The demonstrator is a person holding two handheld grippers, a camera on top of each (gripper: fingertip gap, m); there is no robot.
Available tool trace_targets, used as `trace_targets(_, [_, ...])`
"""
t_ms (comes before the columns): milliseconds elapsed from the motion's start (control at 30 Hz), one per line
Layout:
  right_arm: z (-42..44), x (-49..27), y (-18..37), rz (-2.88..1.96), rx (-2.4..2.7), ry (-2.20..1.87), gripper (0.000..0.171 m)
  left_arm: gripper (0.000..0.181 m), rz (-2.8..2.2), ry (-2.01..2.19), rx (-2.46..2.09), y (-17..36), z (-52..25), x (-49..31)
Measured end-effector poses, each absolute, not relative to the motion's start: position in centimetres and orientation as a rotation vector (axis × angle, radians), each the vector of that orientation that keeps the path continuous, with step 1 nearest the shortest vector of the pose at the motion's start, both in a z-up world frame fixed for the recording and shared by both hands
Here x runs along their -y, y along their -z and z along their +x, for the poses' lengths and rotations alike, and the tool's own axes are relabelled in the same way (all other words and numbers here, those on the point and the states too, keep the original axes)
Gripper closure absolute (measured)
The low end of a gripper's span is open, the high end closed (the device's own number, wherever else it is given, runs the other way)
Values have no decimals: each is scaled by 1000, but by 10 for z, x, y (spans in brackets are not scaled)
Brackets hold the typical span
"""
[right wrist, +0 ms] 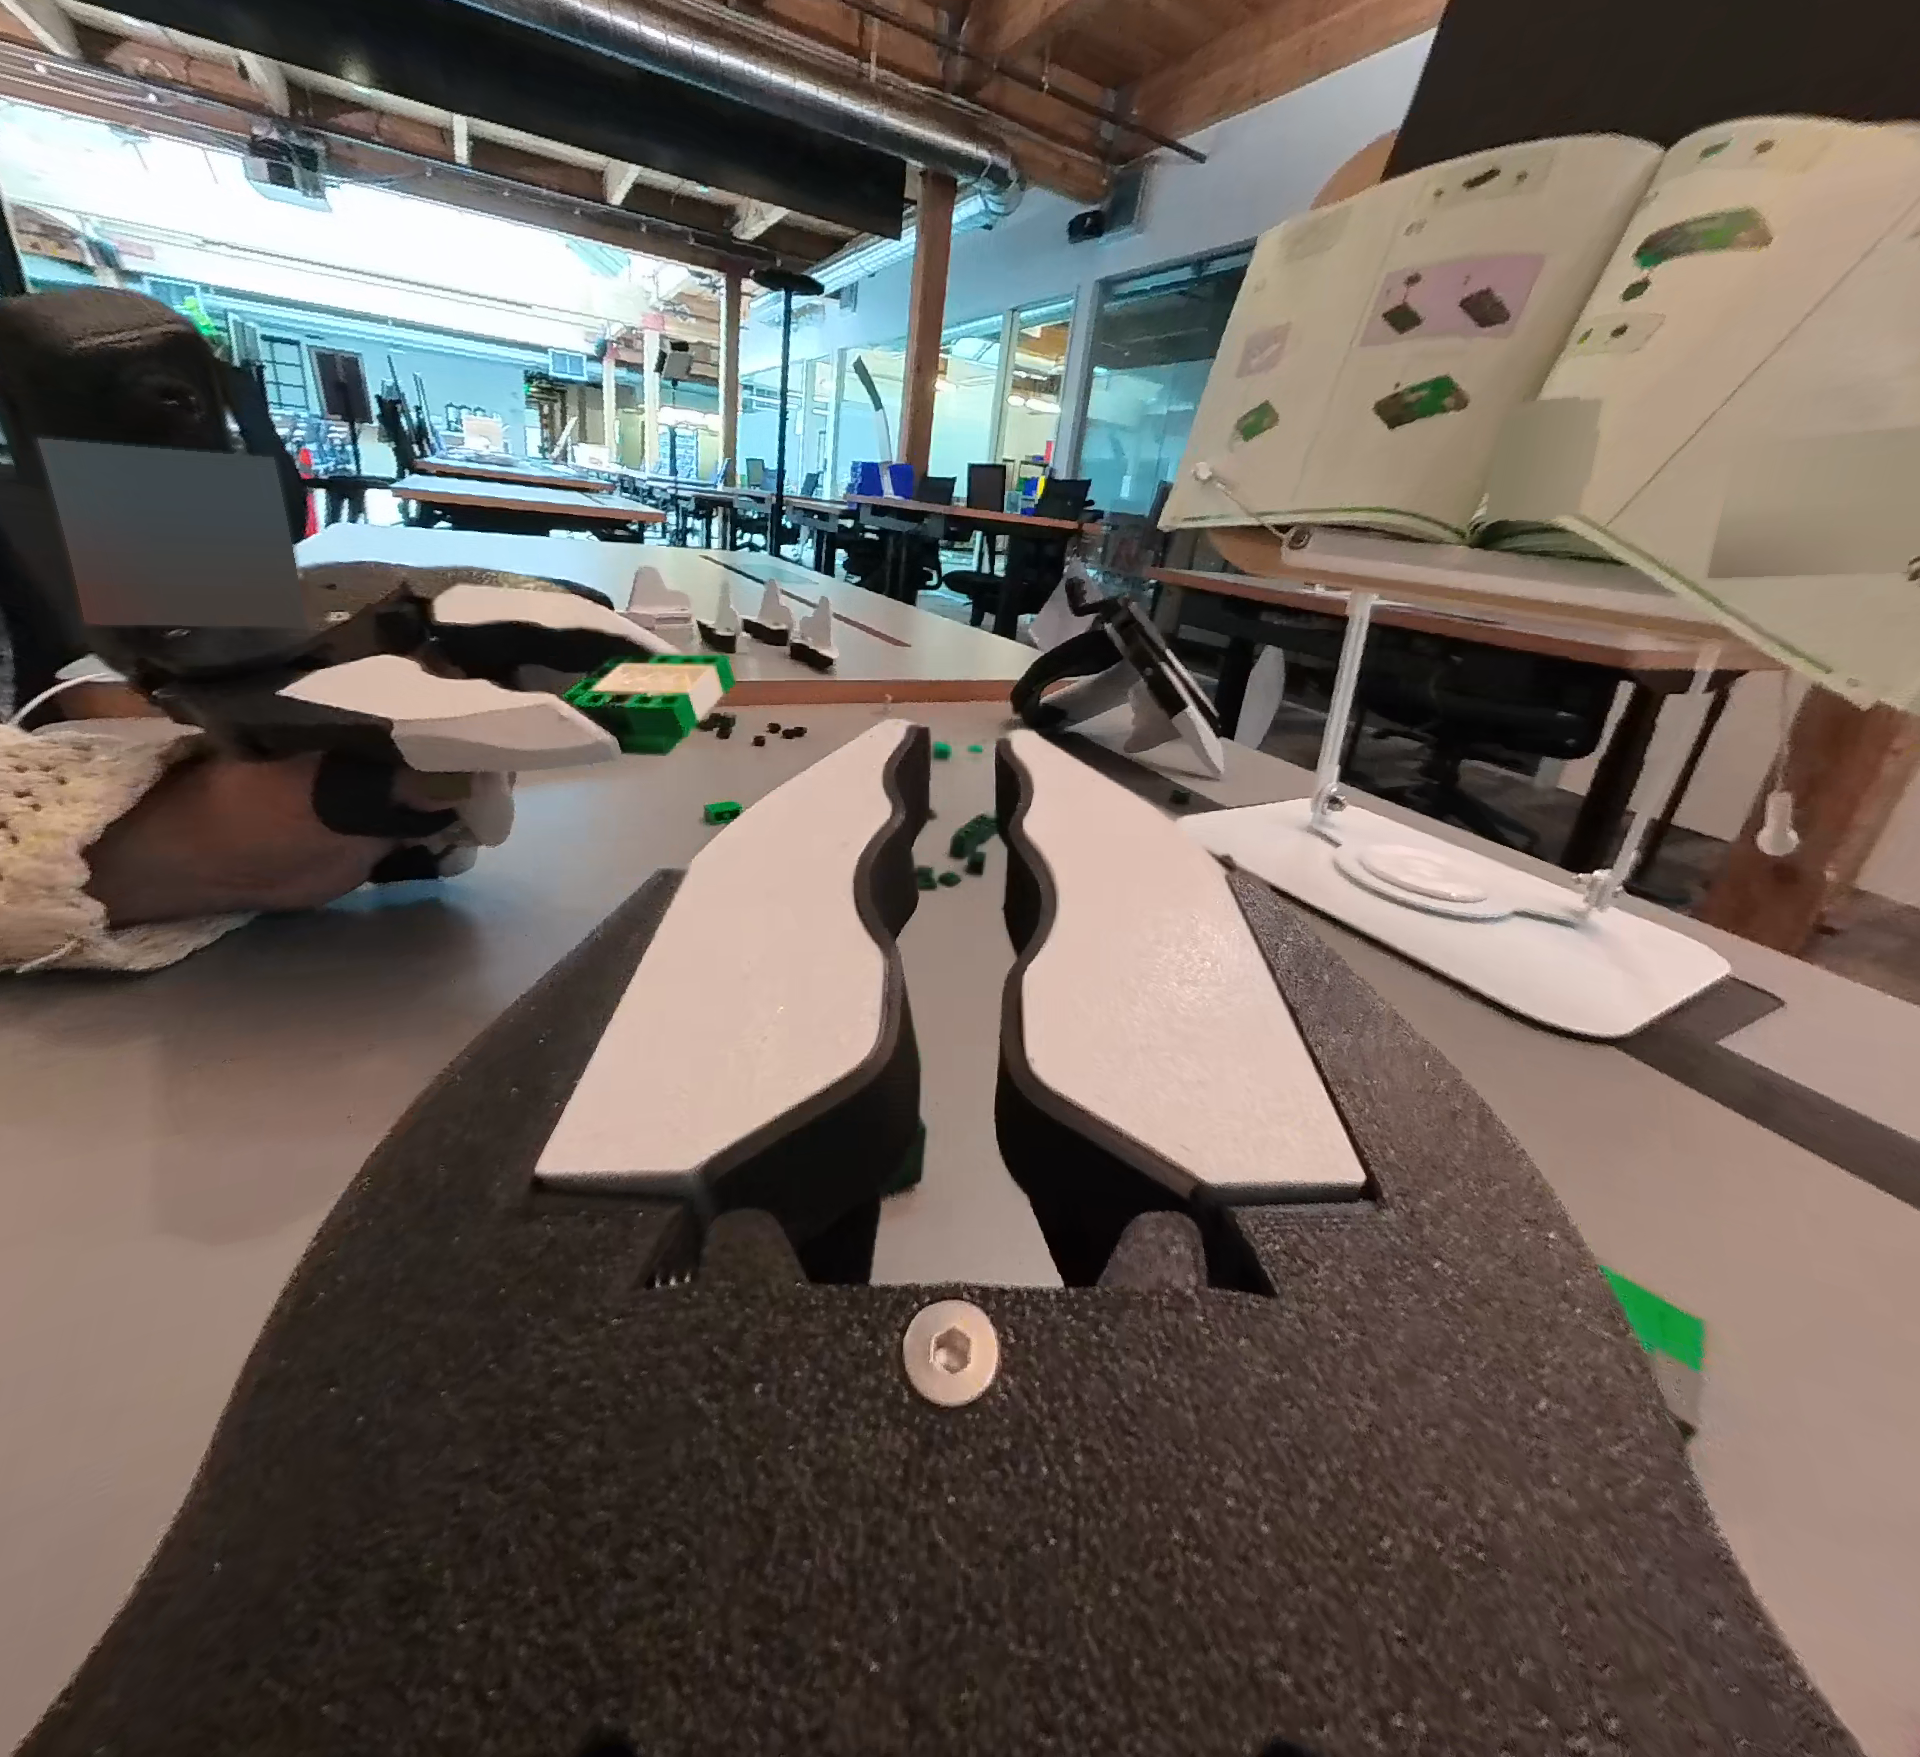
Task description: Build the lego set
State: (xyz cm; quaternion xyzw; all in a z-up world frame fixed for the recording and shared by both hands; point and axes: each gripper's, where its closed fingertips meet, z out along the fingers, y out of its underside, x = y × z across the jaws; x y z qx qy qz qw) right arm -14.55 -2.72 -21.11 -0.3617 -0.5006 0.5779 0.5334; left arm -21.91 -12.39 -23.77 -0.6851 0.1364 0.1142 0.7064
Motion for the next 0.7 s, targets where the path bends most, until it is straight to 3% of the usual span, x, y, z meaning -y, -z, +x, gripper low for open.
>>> trace_targets(500, [-148, 30, 217, -869, 1233, -1372, 164, 145, -1500, -261, -313, 234, -219, 126])
trace_targets(700, [-148, 32, 218, -872, 1246, -1375, 164, 146, -1239, 150, -192, 199, -219, 151])
